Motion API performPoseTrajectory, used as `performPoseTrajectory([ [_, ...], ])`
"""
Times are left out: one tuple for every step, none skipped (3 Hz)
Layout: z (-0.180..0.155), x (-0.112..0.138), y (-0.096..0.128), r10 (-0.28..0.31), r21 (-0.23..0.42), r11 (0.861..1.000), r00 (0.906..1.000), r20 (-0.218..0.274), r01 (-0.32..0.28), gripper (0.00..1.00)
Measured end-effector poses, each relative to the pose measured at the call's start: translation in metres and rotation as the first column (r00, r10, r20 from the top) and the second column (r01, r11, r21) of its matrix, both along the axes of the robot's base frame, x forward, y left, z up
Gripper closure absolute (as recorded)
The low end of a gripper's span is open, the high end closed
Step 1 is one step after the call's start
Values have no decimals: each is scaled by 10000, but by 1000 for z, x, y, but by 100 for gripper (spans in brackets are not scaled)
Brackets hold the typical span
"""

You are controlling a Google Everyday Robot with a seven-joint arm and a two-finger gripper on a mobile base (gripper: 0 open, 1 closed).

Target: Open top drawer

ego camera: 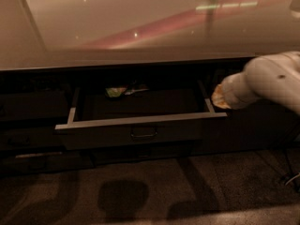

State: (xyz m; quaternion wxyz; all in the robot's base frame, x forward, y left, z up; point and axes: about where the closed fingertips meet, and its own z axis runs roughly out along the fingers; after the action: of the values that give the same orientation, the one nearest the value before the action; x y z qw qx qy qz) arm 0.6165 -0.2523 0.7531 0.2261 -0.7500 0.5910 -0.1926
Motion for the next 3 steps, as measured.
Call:
performPoseTrajectory([
  [-24,2,2,685,2610,9638,9968,-415,-553,100],
  [-36,3,15,1420,3640,9251,9876,-673,-1083,100],
  [-36,3,15,1420,3640,9251,9876,-673,-1082,100],
])
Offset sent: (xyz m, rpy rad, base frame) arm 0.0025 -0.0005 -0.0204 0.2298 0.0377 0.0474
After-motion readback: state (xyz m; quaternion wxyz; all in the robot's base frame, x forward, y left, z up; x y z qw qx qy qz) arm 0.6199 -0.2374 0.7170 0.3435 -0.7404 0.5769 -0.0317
